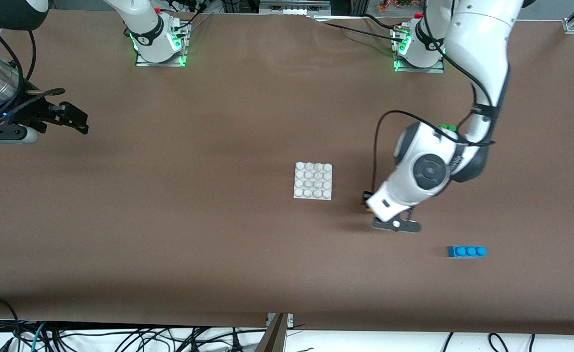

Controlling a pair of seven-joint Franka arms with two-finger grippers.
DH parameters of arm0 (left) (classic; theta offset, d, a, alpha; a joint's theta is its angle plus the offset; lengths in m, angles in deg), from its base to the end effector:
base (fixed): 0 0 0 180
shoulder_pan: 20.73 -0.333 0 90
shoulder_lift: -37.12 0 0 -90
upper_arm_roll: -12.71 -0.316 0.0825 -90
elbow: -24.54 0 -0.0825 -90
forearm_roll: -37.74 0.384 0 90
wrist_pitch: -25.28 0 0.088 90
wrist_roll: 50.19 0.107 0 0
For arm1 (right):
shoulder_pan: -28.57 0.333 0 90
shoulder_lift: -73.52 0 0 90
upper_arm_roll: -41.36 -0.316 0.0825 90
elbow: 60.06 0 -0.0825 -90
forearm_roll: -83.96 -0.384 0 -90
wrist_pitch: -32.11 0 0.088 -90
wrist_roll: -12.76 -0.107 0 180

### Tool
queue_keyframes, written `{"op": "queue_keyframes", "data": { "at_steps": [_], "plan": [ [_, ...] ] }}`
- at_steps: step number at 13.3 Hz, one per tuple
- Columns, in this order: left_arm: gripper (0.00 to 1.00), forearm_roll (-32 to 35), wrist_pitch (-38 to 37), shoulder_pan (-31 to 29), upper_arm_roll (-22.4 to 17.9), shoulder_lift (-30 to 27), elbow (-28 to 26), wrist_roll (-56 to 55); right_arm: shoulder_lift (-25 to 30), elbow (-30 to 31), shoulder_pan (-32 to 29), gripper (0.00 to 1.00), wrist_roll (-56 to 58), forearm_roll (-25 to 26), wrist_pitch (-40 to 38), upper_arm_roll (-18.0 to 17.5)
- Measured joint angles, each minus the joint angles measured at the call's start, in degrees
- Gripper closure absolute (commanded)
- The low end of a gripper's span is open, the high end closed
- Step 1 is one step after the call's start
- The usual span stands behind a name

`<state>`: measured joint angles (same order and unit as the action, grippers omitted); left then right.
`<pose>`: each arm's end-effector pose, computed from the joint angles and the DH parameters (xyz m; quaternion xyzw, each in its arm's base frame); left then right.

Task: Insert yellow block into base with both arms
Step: 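Carry the yellow block with the left gripper above the white plate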

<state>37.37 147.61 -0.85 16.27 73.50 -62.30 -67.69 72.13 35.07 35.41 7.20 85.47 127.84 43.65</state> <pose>0.6510 -0.2750 0.2895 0.9988 -0.0442 -0.0142 0.0173 0.5659 0.0427 0.5771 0.9999 -0.0074 -0.0057 0.0141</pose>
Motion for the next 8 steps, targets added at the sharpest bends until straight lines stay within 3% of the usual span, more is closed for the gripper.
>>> {"op": "queue_keyframes", "data": {
  "at_steps": [4, 8],
  "plan": [
    [0.78, 0.0, -0.1, 9.3, 0.1, 0.6, 0.2, -9.5, 0.0, 0.0, 0.0, 0.00, -0.5, -0.7, 0.1, 0.0],
    [0.78, 0.0, -0.1, 13.5, 0.0, 2.7, 0.2, -13.9, -0.2, 0.0, 0.0, 0.00, -0.6, -2.1, 0.3, 0.8]
  ]
}}
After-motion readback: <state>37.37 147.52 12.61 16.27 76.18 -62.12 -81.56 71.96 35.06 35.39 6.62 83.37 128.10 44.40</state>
